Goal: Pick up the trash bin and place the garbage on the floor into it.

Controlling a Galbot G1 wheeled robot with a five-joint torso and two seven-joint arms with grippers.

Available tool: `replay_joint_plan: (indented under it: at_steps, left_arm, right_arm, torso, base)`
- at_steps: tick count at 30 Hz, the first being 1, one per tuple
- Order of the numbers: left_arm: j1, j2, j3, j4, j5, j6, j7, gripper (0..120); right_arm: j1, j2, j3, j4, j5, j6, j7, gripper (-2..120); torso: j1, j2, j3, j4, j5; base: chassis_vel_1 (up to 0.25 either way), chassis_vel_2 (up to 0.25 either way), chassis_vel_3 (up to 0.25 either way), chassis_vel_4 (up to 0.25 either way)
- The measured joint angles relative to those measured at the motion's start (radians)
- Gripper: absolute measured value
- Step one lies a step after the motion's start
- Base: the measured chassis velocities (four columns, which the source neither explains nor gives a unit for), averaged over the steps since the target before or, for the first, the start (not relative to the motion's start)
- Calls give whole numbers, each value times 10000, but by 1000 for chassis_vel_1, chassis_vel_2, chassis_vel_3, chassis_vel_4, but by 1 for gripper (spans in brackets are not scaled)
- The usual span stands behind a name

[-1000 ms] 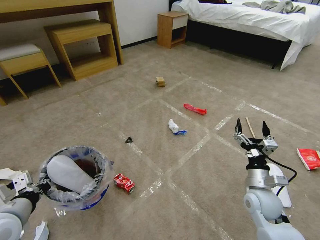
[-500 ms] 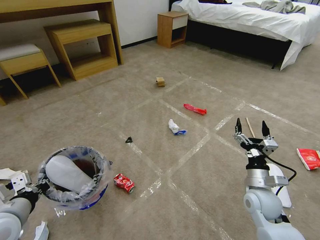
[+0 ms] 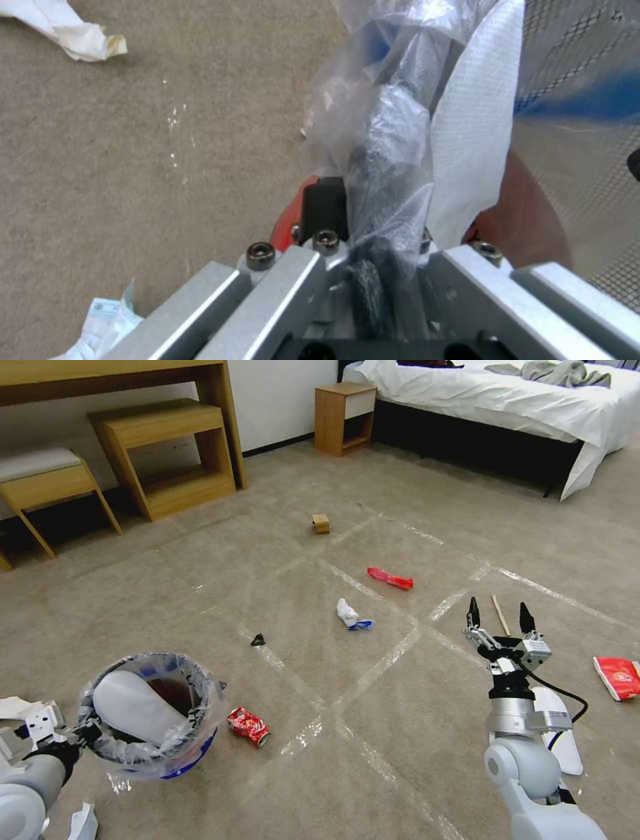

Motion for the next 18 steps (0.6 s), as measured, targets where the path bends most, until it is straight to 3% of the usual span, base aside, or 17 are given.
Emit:
replay_joint_plan:
  at_steps: [8, 12, 18]
  left_arm:
    - [62, -34, -80, -44, 8, 14, -3, 0]
    - [165, -100, -138, -87, 69, 21, -18, 0]
    - [260, -284, -117, -133, 234, 23, -19, 0]
  right_arm:
    - [131, -598, -369, 155, 177, -438, 37, 100]
    - [436, -1427, -948, 231, 519, -861, 160, 100]
    - [1499, -2500, -2969, 291, 1676, -2156, 947, 100]
  torso:
    - [0, 0, 0, 1, 2]
    - [0, 0, 0, 0, 0]
    - [0, 0, 0, -1, 1]
  base:
    - [0, 0, 0, 0]
    - [0, 0, 0, 0]
    - [0, 0, 0, 0]
